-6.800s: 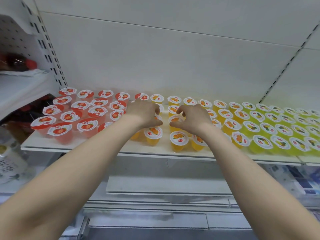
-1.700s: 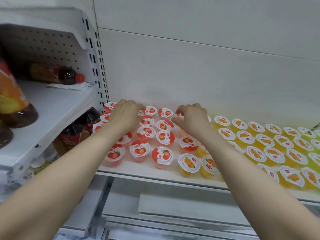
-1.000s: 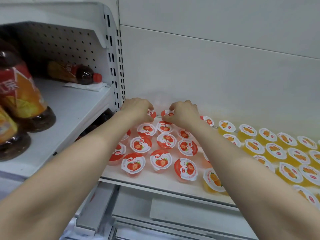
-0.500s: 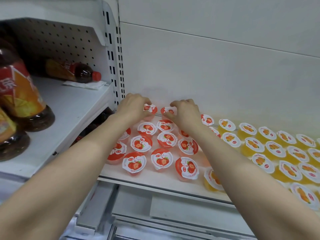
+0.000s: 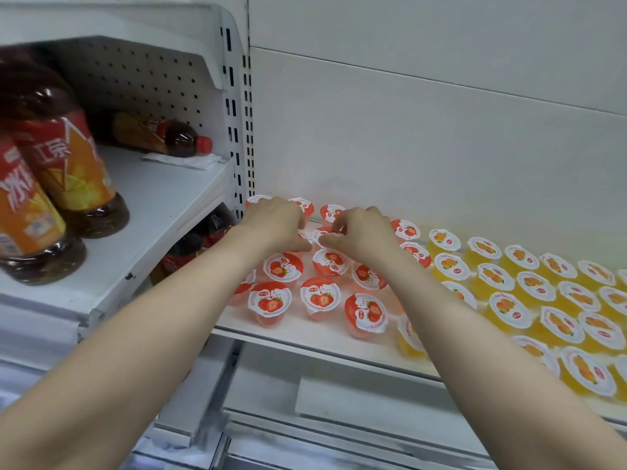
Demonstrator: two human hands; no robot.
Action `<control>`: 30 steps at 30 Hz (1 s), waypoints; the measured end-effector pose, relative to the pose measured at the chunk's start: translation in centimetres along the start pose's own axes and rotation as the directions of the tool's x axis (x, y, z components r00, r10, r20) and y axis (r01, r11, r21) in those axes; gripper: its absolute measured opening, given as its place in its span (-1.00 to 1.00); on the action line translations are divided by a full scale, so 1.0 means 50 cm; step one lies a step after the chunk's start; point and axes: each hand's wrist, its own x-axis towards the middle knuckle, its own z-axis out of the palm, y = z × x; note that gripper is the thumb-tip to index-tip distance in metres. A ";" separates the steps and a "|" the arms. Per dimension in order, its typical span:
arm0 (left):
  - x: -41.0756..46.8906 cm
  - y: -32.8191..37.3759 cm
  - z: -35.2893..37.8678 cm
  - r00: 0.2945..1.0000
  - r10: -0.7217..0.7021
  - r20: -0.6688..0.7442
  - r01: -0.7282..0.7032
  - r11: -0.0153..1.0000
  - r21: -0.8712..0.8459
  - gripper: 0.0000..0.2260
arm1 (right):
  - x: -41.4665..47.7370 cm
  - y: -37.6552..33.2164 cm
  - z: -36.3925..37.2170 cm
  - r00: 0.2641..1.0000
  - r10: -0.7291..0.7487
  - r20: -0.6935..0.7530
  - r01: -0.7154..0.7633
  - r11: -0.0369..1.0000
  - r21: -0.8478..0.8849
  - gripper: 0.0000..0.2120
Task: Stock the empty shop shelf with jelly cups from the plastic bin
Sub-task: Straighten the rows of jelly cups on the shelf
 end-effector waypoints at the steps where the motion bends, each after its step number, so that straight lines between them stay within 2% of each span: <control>1: 0.002 0.000 0.003 1.000 -0.007 -0.012 0.006 1.000 -0.019 -0.60 | 0.001 0.001 0.001 1.000 0.010 0.004 -0.010 1.000 0.014 -0.63; 7: -0.001 -0.008 0.014 0.994 -0.026 -0.103 0.011 0.989 -0.148 -0.54 | -0.013 0.015 -0.005 1.000 0.001 -0.007 -0.001 0.996 0.088 -0.62; 11: -0.030 -0.029 0.004 0.983 -0.026 -0.181 -0.011 0.980 -0.201 -0.61 | -0.042 0.038 -0.022 0.998 -0.047 -0.051 0.055 0.983 0.177 -0.79; 14: -0.064 -0.036 -0.014 0.994 0.008 -0.108 -0.027 0.984 -0.175 -0.75 | -0.068 0.029 -0.021 0.997 -0.074 -0.006 0.074 0.986 0.148 -0.75; 18: -0.103 -0.026 -0.019 0.999 0.029 0.045 -0.023 0.989 -0.143 -0.70 | -0.090 -0.004 -0.013 0.997 -0.075 -0.001 0.075 0.997 0.023 -0.60; 26: -0.131 -0.002 -0.022 0.996 0.038 0.076 -0.031 0.995 -0.096 -0.50 | -0.101 -0.025 -0.012 1.000 -0.026 -0.010 0.026 1.000 0.001 -0.60; 30: -0.127 0.002 -0.016 0.996 0.044 0.072 -0.039 0.997 -0.074 -0.53 | -0.105 -0.027 -0.013 1.000 -0.018 -0.010 0.018 1.000 0.005 -0.60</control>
